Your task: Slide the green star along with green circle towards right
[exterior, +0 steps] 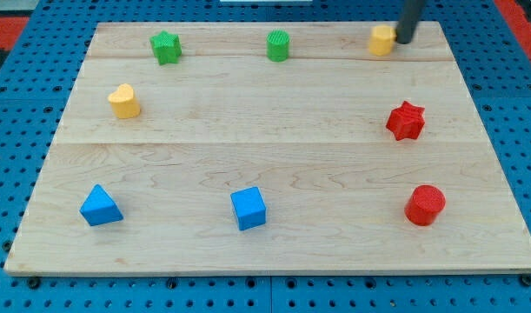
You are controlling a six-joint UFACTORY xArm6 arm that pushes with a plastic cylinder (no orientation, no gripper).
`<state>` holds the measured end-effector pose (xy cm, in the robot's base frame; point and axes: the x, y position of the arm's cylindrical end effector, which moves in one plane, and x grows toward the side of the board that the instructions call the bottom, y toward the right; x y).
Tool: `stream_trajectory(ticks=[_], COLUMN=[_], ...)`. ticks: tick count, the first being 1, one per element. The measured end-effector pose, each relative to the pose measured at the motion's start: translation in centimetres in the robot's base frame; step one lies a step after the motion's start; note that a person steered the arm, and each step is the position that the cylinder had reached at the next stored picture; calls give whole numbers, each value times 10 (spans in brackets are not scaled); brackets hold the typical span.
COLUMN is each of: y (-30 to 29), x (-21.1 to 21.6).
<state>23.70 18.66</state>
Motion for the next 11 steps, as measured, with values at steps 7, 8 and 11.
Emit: stream_trajectory(ticks=[7,8,11], y=[-259,-328,-301], x=[-6,-25,51])
